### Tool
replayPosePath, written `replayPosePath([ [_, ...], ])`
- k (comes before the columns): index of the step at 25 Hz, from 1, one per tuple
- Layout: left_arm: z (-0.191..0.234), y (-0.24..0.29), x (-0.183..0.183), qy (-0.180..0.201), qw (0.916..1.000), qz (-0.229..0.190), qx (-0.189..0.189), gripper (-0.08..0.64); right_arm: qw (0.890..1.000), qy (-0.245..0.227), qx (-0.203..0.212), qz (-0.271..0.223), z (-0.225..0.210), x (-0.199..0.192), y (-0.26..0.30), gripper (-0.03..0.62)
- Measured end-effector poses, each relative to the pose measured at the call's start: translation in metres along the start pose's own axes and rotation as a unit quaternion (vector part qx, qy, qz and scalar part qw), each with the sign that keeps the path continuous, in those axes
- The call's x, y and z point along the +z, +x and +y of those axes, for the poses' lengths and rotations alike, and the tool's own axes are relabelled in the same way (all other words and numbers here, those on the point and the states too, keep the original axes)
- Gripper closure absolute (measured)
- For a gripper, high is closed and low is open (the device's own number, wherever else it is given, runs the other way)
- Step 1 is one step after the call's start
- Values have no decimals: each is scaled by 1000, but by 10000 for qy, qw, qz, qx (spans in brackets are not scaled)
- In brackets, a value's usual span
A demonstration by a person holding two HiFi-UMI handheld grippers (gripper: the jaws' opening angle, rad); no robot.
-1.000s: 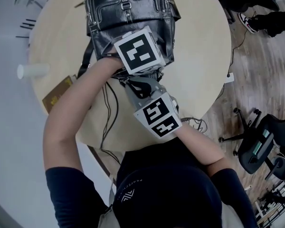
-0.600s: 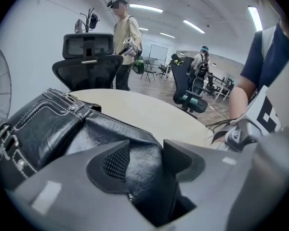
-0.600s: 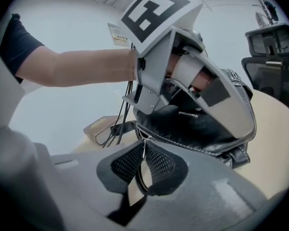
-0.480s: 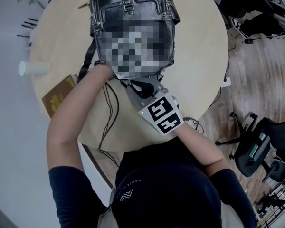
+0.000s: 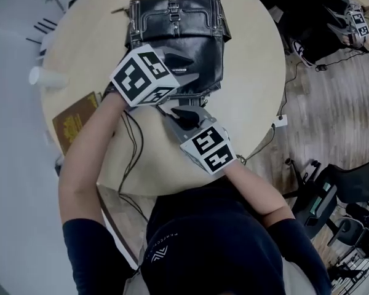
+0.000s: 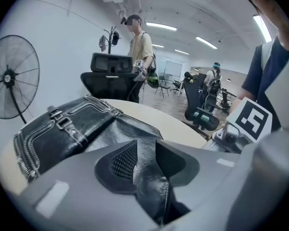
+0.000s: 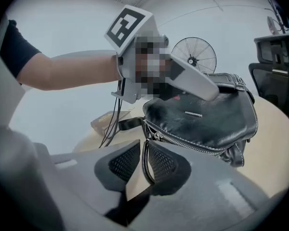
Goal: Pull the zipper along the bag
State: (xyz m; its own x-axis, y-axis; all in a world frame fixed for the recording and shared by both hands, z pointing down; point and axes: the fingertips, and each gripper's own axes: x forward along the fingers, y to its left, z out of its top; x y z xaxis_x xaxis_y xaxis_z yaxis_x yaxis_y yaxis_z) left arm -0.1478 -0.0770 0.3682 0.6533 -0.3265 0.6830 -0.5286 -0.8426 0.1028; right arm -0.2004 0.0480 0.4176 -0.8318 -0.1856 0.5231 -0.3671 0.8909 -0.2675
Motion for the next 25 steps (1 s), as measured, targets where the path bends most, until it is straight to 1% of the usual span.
replayPosePath([
  [2, 8, -15, 1, -200, 9989, -234, 347, 442, 10000, -15, -7, -5, -1, 1, -5, 542],
  [4, 17, -33, -2, -440, 9950, -463, 770, 482, 10000, -25, -43, -13, -4, 1, -12, 560],
  [6, 23, -53, -10, -741, 9878, -711, 1174, 533, 10000, -34, -68, -20, -8, 3, -19, 577],
  [7, 25, -63, -15, -911, 9832, -850, 1332, 543, 10000, -37, -71, -27, -9, 3, -22, 585],
  [10, 25, -88, -30, -1385, 9676, -1260, 1693, 543, 9999, -56, -72, -68, -15, 7, -31, 589],
  [15, 15, -118, -62, -1973, 9381, -1747, 2249, 543, 9998, -110, -64, -129, -22, 11, -39, 589],
  [19, 4, -141, -90, -2421, 9124, -1938, 2671, 543, 9997, -176, -74, -168, -24, 19, -41, 591],
  [21, -2, -152, -104, -2656, 8970, -2052, 2876, 543, 9996, -210, -94, -175, -24, 21, -42, 591],
  [24, -12, -166, -122, -3050, 8692, -2268, 3162, 543, 9995, -248, -96, -175, -27, 25, -43, 591],
  [25, -17, -169, -126, -3148, 8613, -2323, 3241, 543, 9995, -259, -108, -172, -28, 25, -44, 591],
])
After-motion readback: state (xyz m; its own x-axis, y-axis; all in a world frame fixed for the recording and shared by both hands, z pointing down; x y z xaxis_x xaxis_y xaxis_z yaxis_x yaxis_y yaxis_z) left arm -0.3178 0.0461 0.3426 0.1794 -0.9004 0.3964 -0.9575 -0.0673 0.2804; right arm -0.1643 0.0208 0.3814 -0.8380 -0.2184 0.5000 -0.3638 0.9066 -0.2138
